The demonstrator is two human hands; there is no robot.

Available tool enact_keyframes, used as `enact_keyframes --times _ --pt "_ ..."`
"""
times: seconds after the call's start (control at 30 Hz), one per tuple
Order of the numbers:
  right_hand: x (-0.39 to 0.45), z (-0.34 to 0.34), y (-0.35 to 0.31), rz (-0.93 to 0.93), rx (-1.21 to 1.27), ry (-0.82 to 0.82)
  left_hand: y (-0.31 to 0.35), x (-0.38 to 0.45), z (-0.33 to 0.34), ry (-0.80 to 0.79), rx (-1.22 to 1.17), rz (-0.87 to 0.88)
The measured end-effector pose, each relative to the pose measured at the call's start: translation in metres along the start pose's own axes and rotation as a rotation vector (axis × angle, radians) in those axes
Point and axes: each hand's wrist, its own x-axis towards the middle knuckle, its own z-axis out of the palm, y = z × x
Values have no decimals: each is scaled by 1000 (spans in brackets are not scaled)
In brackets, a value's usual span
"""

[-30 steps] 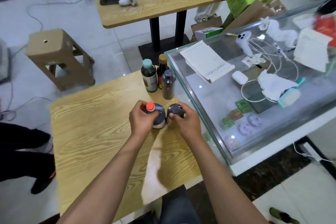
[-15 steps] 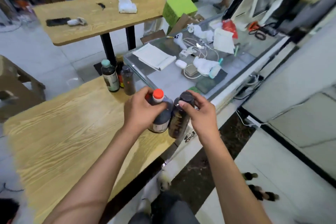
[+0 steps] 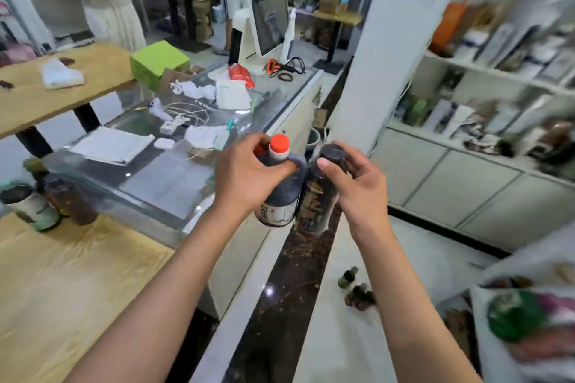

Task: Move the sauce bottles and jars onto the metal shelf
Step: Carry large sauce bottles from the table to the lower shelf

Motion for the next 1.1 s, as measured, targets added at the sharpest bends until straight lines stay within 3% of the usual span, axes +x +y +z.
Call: enact_keyframes --times 0.5,1.1 --pt "28 -348 -84 -232 -198 447 260 -40 284 -326 -284 242" --pt "116 -536 -163 -370 -369 987 470 21 497 -692 -547 539"
